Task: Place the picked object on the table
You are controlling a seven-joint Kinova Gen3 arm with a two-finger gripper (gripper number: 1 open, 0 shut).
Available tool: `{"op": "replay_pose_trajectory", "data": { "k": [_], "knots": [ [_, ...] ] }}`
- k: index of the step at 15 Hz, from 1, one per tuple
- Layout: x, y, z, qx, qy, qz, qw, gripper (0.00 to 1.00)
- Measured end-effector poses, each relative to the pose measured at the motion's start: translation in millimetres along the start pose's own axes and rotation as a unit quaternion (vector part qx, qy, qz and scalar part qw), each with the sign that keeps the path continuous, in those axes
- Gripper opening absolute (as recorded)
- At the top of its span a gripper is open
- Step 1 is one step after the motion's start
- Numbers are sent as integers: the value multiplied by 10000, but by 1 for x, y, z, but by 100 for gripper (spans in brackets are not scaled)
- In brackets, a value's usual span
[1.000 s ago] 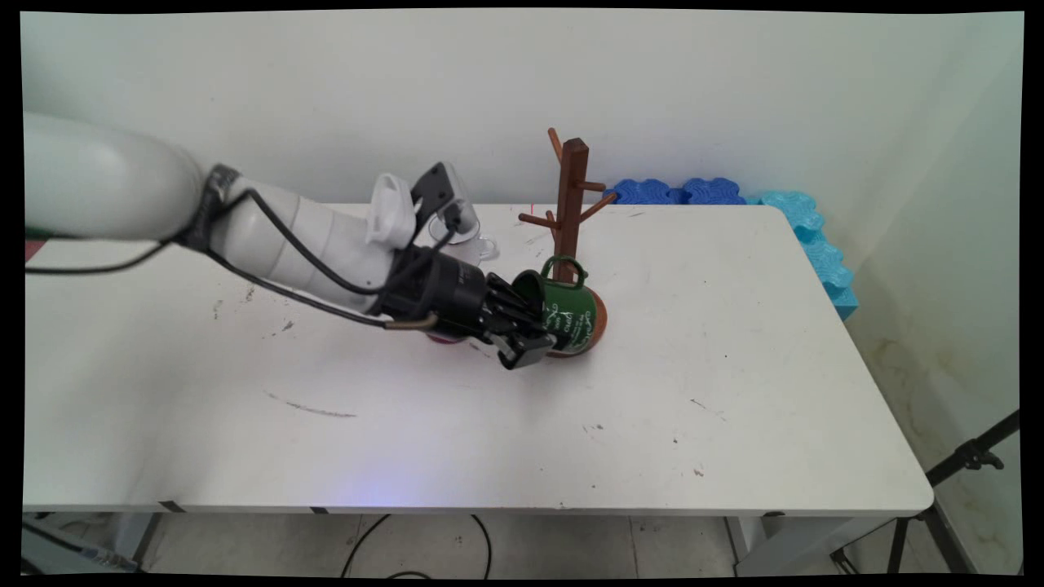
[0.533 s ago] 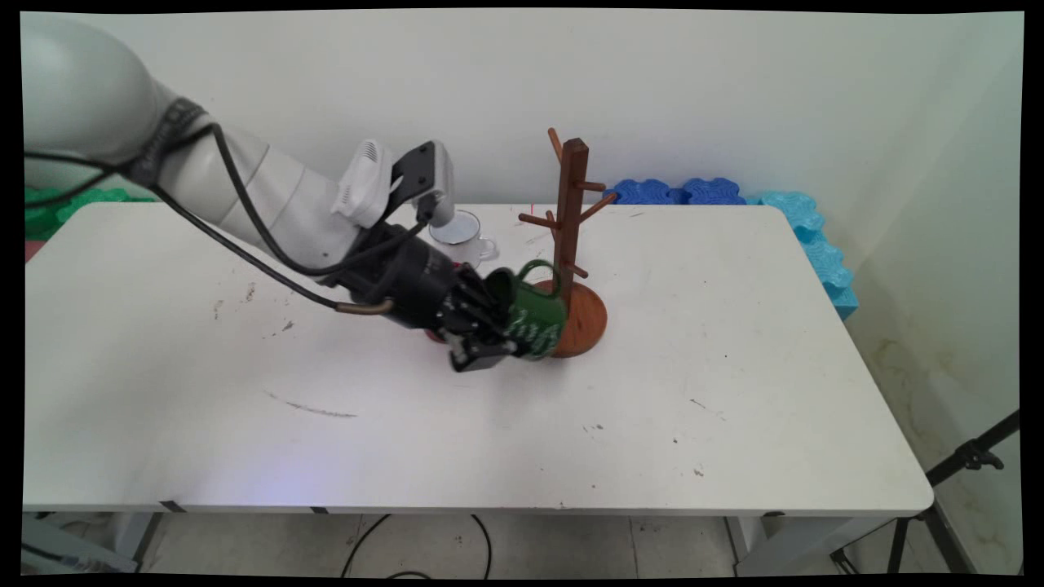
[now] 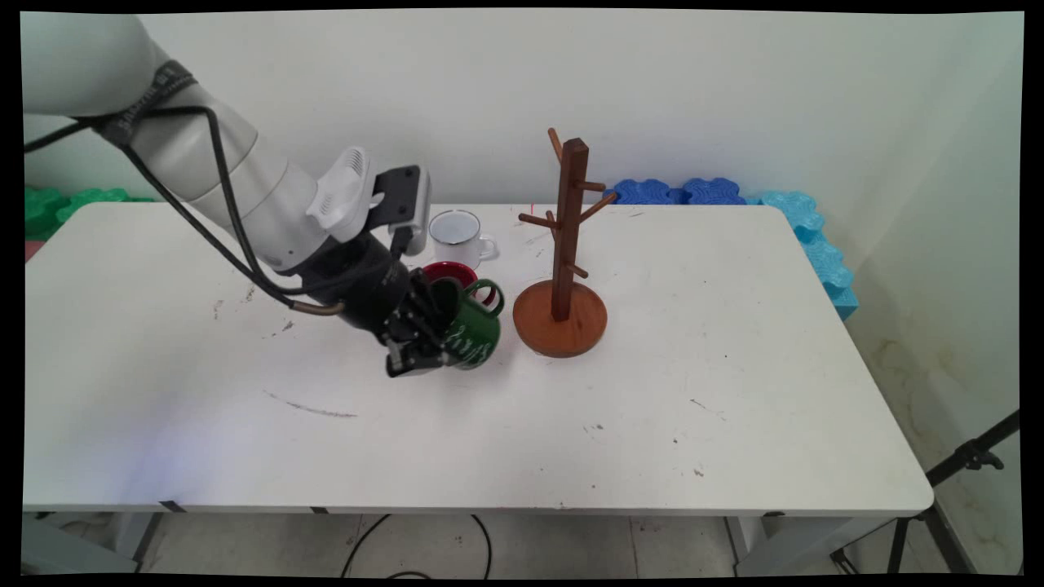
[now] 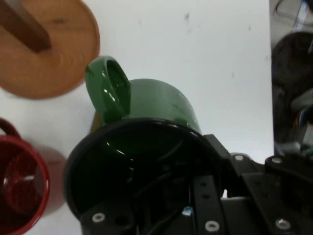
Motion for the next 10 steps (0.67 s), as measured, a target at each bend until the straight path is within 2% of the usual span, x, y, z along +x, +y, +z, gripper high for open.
{"op": "replay_pose_trajectory", "data": {
  "k": [5,10],
  "knots": [
    [4,0,8,85,-582,282,9979,0],
    [12,2,32,113,-1159,404,9924,0]
  ]
}}
